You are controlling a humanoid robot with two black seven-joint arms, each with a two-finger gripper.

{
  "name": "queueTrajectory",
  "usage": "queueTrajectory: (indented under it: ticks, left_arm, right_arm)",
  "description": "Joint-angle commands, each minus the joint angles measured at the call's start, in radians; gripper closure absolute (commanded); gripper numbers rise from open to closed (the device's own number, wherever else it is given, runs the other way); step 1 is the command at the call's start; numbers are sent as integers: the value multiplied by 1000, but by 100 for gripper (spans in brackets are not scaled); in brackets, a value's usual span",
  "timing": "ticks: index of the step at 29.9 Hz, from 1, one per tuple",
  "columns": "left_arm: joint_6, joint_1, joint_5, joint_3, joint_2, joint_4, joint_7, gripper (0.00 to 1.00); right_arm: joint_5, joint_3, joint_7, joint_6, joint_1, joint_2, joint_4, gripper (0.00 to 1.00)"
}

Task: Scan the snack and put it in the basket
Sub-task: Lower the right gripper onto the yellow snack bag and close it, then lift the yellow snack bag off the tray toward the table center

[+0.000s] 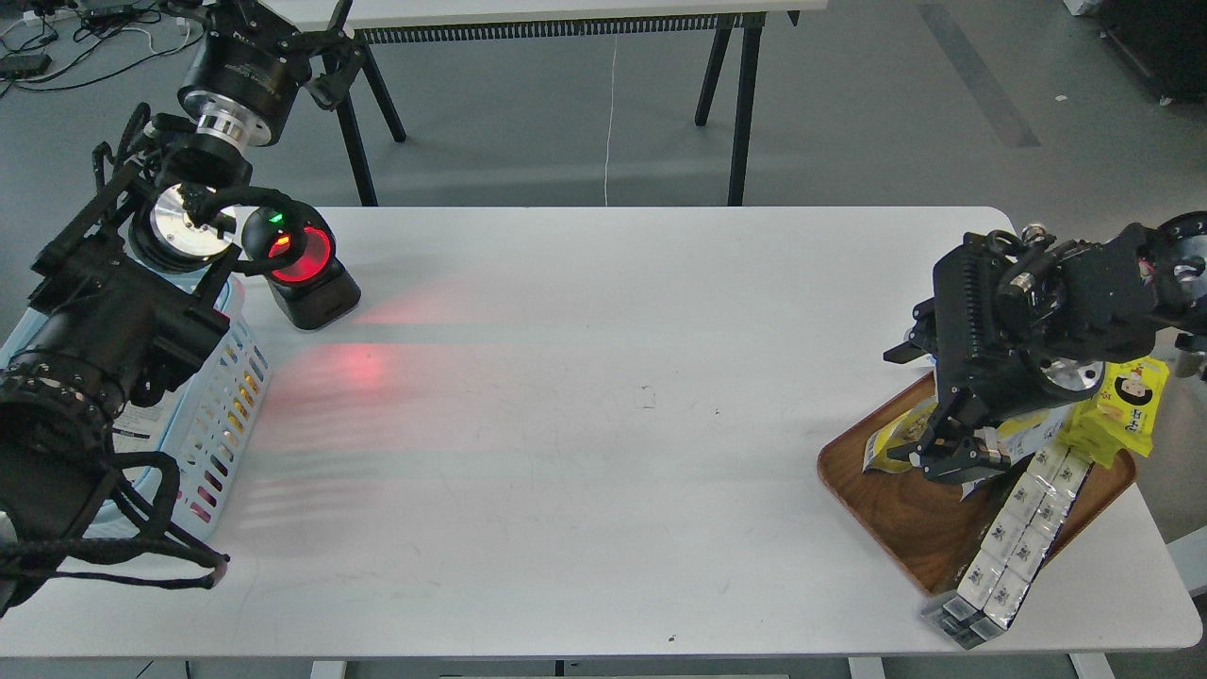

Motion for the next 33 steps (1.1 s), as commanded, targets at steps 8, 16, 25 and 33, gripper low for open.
queueTrajectory:
  ticks: [8,16,25,33]
  left_arm:
    - [0,2,2,0,-10,1,0,0]
    - [0,2,2,2,-7,-1,0,0]
    - [0,0,2,2,-3,-1,0,0]
    - [0,-2,2,2,-3,-1,0,0]
  right_arm:
    - [0,-5,0,1,-87,-7,-147,22]
    - [0,1,0,1,-132,-4,-215,37]
    - [0,1,0,1,-132,2,-227,58]
    - [0,2,0,1,-132,8,-236,86]
